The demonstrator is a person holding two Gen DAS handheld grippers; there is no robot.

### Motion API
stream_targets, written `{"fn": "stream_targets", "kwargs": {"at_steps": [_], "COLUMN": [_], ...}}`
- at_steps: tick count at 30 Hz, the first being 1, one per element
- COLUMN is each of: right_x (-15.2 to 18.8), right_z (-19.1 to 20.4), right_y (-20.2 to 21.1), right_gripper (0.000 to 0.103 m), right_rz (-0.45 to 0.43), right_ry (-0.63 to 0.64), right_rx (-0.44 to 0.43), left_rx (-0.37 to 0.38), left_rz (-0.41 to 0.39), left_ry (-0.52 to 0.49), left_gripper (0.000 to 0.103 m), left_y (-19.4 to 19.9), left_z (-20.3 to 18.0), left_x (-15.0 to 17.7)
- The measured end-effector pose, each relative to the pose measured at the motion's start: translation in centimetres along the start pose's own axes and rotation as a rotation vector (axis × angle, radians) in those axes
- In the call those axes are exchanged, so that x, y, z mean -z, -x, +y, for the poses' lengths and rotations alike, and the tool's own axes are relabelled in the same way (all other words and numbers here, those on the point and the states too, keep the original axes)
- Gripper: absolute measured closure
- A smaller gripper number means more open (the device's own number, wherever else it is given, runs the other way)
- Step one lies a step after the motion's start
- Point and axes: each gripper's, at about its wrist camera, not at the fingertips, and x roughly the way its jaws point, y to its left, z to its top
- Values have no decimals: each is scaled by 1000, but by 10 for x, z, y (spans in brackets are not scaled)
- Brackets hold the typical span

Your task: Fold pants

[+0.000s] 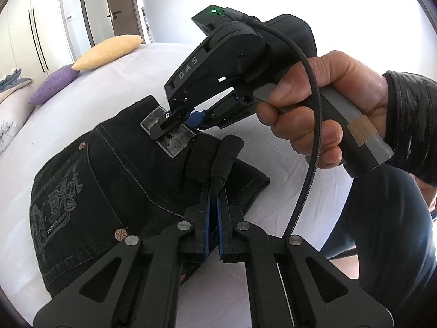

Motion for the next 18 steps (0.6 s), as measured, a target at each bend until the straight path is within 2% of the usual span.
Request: {"fn": "stream_targets", "kwargs": {"at_steps": [4,7,10,13,15,16,18], "right_x": [1,-1,-3,-2,-1,-1,2], "right_z": [1,-1,-14,-12,-10,-6,7], "right_y": [2,-1,2,13,21,28,40], "right_gripper": [85,82,80,73,68,61,61], "right_rz": [-2,17,15,-30,-60,-82,-109], "right_ry": [4,10,-46,-58,-73,-71,-46], "right_rx": [10,2,-58,-35,13,70,101], "left_rx": [-1,45,110,125,106,78,22], "left_rz": [-2,-4,-38,-90,-110,-111,-99], "left_ry": [28,88,168,240,294,316,367], "left_gripper": [98,98,98,98,98,98,98], "left_y": [1,10,37,68,82,84,84], "left_z": [7,19,32,58,82,96,126], "left_x": [2,5,14,22,28,33,41]}}
